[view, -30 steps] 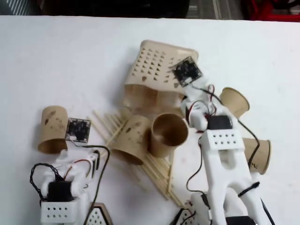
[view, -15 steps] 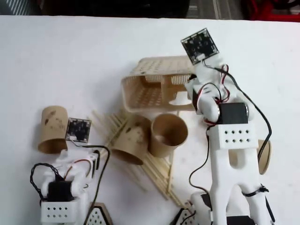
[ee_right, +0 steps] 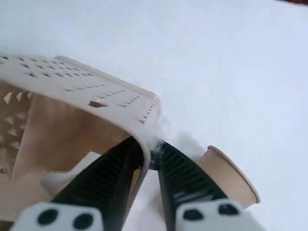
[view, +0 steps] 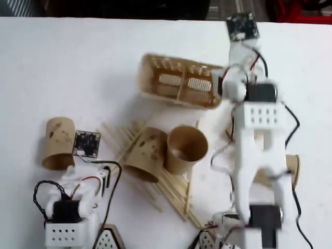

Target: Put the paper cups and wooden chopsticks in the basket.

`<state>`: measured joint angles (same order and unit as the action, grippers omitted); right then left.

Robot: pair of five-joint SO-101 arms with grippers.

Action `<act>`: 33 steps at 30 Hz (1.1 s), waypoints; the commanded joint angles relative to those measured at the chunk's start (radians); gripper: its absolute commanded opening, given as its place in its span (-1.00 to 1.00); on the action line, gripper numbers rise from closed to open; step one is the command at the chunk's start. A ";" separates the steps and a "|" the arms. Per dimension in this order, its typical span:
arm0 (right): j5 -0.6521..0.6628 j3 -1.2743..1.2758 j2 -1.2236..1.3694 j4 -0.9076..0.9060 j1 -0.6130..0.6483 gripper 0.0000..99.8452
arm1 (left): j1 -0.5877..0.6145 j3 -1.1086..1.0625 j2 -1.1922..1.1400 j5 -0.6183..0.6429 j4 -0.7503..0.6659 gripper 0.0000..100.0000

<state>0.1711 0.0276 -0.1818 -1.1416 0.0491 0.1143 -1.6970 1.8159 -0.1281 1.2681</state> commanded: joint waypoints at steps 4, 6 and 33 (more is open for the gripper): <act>-0.025 -0.428 0.317 -0.176 -0.047 -0.96 | 0.004 0.005 0.004 0.003 0.008 -0.68; -0.021 -0.539 0.397 -0.226 -0.047 -0.96 | 0.004 0.005 0.004 0.003 0.008 -0.68; 0.098 -1.240 0.584 -0.572 0.226 -0.68 | 0.004 0.005 0.004 0.003 0.008 -0.68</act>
<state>0.2616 -1.1815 0.4196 -1.7093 0.2071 0.1143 -1.6970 1.8159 -0.1281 1.2681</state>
